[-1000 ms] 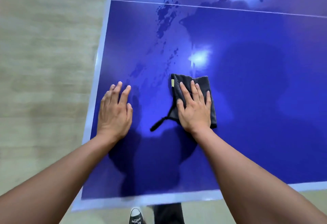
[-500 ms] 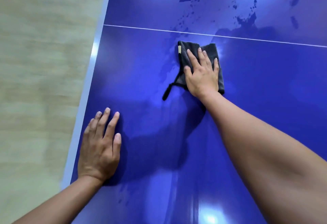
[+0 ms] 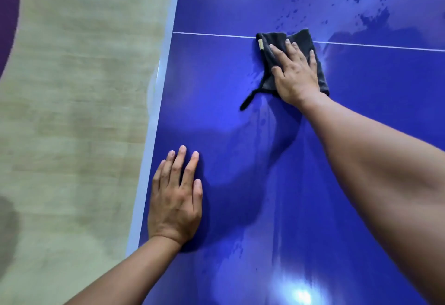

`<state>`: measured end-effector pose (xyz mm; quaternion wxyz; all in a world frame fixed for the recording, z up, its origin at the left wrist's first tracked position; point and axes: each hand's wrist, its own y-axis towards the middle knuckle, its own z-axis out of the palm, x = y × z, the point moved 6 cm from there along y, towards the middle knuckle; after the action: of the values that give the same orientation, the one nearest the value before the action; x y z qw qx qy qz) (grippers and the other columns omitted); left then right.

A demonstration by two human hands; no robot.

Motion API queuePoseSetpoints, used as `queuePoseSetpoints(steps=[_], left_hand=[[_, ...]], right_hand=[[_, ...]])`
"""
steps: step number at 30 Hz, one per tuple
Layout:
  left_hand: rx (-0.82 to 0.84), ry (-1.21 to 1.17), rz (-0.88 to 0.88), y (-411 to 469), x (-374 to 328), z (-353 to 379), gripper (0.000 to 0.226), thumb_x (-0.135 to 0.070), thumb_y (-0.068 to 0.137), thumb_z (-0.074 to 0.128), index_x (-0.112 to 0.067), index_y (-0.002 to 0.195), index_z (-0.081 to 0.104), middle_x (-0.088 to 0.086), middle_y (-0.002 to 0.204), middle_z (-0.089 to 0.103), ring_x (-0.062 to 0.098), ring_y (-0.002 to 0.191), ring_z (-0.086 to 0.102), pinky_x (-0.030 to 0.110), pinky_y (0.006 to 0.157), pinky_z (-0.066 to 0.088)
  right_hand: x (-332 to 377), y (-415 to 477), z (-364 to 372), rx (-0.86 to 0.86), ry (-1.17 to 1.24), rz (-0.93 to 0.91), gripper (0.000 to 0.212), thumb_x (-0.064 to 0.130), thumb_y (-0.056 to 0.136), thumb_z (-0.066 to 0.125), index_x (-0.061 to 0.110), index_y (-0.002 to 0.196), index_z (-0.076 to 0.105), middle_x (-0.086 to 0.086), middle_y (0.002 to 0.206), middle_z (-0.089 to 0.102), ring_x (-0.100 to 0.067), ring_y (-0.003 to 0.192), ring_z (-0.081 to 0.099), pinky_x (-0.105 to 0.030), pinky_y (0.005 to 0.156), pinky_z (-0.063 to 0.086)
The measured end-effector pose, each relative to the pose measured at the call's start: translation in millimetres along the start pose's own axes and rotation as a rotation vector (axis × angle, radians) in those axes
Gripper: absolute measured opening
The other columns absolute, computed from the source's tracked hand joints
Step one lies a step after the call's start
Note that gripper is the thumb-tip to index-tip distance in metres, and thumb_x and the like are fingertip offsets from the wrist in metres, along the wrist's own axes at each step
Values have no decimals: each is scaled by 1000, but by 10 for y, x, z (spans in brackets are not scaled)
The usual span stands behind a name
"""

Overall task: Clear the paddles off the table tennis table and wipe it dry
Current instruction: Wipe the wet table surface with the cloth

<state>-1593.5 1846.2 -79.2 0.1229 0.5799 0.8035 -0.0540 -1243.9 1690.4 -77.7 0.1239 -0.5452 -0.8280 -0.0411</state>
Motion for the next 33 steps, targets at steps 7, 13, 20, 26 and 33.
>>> queuePoseSetpoints(steps=[7, 13, 20, 26, 33], left_hand=[[32, -68, -21, 22, 4, -27, 55, -34, 99, 35, -17, 152, 41, 9, 162, 32, 29, 151, 24, 42, 124, 15], [23, -234, 13, -59, 29, -158, 47, -23, 102, 42, -13, 148, 44, 10, 159, 34, 29, 148, 29, 41, 122, 16], [51, -70, 82, -1520, 193, -300, 51, -21, 103, 42, -9, 153, 37, 14, 159, 33, 35, 147, 30, 43, 122, 19], [58, -6, 62, -2877, 228, -357, 56, -23, 99, 42, -8, 153, 37, 17, 161, 31, 38, 147, 29, 48, 121, 23], [126, -15, 13, -3803, 213, -348, 60, -27, 100, 30, -6, 156, 28, 13, 165, 22, 29, 154, 18, 43, 126, 13]], right_hand=[[577, -1244, 229, 7, 18, -83, 56, 39, 103, 31, 43, 159, 25, 3, 171, 13, -12, 157, 6, -49, 127, -5], [877, -2505, 392, -4, 27, -99, 56, 40, 103, 31, 42, 159, 24, 3, 171, 13, -11, 157, 6, -49, 127, -4], [1080, -3904, 555, -19, 13, -125, 57, 39, 103, 32, 41, 159, 26, 3, 171, 15, -11, 157, 8, -49, 127, -2], [1237, -5224, 673, -42, 36, -143, 58, 41, 101, 29, 39, 159, 29, 0, 170, 20, -13, 157, 11, -51, 127, 2], [1494, -6354, 807, -63, 48, -134, 56, 40, 103, 34, 36, 159, 31, -1, 169, 22, -16, 157, 12, -54, 126, 5]])
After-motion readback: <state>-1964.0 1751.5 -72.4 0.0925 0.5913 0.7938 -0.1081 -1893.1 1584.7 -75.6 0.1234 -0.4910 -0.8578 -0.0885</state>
